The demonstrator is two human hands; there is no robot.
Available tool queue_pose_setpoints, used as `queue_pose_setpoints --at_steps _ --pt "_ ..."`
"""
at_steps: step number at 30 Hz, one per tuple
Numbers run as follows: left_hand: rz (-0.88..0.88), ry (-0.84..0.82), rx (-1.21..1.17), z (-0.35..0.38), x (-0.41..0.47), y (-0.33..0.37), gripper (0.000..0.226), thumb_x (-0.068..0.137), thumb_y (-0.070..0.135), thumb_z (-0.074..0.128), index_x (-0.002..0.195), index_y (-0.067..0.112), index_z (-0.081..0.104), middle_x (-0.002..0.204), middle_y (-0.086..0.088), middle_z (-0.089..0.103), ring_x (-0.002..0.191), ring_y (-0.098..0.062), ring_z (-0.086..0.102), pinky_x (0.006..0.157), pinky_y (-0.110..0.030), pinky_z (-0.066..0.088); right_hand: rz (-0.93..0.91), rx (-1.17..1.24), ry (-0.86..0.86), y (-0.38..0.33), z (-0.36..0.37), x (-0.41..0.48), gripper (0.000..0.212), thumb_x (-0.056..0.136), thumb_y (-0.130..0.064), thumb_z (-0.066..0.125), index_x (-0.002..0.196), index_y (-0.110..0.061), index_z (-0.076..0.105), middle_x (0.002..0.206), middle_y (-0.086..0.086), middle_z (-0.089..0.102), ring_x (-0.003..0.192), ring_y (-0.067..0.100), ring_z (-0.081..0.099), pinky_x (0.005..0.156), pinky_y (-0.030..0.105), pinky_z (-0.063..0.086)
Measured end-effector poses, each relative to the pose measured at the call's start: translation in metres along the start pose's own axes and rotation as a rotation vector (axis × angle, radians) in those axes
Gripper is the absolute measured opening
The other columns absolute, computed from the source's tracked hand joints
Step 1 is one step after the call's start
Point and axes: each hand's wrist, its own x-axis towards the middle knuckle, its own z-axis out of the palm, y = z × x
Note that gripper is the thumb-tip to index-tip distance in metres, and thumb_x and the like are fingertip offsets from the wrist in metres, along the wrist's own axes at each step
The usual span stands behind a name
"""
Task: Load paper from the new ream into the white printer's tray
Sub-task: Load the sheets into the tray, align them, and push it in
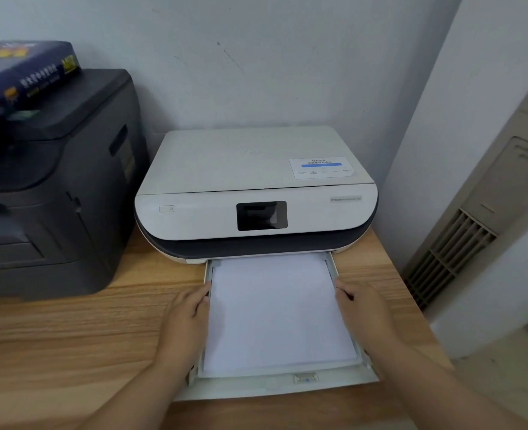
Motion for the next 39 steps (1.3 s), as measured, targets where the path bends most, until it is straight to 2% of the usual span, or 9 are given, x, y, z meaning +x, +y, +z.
queue_pose_setpoints --at_steps 4,12,15,18,25,28,31,34,39 --pt "-0.012 -0.025 -0.068 -0.004 -0.001 0.002 0.035 0.095 0.012 0.04 0.127 0.017 0.054 0.116 0.004 0.05 0.114 -0.013 0.045 0.099 -0.027 0.033 0.08 0.127 -0.104 0.001 -0.005 0.003 0.029 0.094 -0.012 0.042 0.095 -0.007 0.07 0.059 -0.008 0.049 0.06 0.005 0.04 0.058 0.022 0.032" --pt "-0.039 -0.08 -0.079 -0.01 -0.003 0.007 0.036 0.096 0.016 0.039 0.13 0.02 0.05 0.115 0.005 0.047 0.113 -0.013 0.044 0.099 -0.029 0.036 0.044 0.101 -0.225 -0.01 -0.019 -0.004 0.028 0.094 -0.008 0.039 0.098 0.009 0.061 0.063 0.008 0.05 0.063 0.021 0.044 0.061 0.029 0.034" --pt "-0.009 -0.126 -0.052 -0.015 -0.009 0.005 0.038 0.096 0.016 0.038 0.133 0.018 0.047 0.121 0.006 0.045 0.113 -0.005 0.037 0.098 -0.021 0.026 0.058 0.086 -0.222 -0.008 -0.025 -0.012 0.031 0.096 -0.011 0.039 0.113 0.0 0.062 0.092 0.016 0.069 0.089 0.029 0.062 0.081 0.038 0.048" --pt "-0.025 -0.168 -0.047 -0.016 -0.01 0.006 0.039 0.096 0.017 0.039 0.134 0.018 0.046 0.134 0.005 0.042 0.115 -0.001 0.033 0.099 -0.019 0.022 0.008 0.058 -0.235 -0.013 -0.022 -0.019 0.033 0.094 -0.008 0.04 0.114 0.016 0.05 0.084 0.021 0.06 0.077 0.031 0.055 0.071 0.036 0.044" --pt "0.058 -0.311 0.015 -0.032 -0.023 -0.002 0.052 0.095 0.035 0.041 0.144 0.026 0.026 0.152 0.011 0.027 0.139 -0.007 0.022 0.114 -0.03 0.018 0.032 0.003 -0.392 -0.014 -0.048 -0.039 0.038 0.097 -0.029 0.041 0.123 -0.002 0.051 0.128 0.018 0.054 0.122 0.036 0.047 0.103 0.046 0.036" --pt "0.111 -0.363 0.066 -0.047 -0.037 -0.012 0.065 0.084 0.059 0.041 0.142 0.038 0.021 0.149 0.02 0.026 0.136 -0.002 0.024 0.112 -0.027 0.023 -0.022 -0.159 -0.446 0.005 -0.061 -0.056 0.073 0.086 -0.051 0.051 0.146 -0.019 0.025 0.149 -0.005 0.036 0.135 0.014 0.036 0.104 0.022 0.03" --pt "0.167 -0.411 0.194 -0.067 -0.053 -0.026 0.107 0.052 0.093 0.029 0.142 0.041 0.007 0.146 0.025 0.014 0.137 0.004 0.015 0.11 -0.019 0.016 -0.142 -0.244 -0.546 0.017 -0.065 -0.071 0.111 0.049 -0.088 0.048 0.139 -0.045 0.0 0.143 -0.028 0.02 0.128 -0.005 0.027 0.099 0.014 0.021" --pt "0.265 -0.408 0.462 -0.075 -0.064 -0.037 0.116 0.038 0.098 0.021 0.132 0.046 -0.022 0.148 0.024 -0.011 0.139 0.004 -0.009 0.115 -0.019 -0.005 -0.211 -0.43 -0.505 0.02 -0.065 -0.086 0.108 0.062 -0.071 0.061 0.132 -0.049 -0.018 0.13 -0.043 -0.003 0.127 -0.011 0.008 0.1 0.018 0.022" --pt "0.336 -0.227 0.645 -0.068 -0.063 -0.042 0.123 0.036 0.099 0.013 0.125 0.034 -0.044 0.142 0.014 -0.039 0.123 0.004 -0.047 0.097 -0.015 -0.038 -0.205 -0.628 -0.263 0.031 -0.051 -0.086 0.122 0.033 -0.096 0.004 0.122 -0.03 -0.047 0.141 -0.019 -0.037 0.134 0.001 -0.031 0.118 0.033 -0.012"
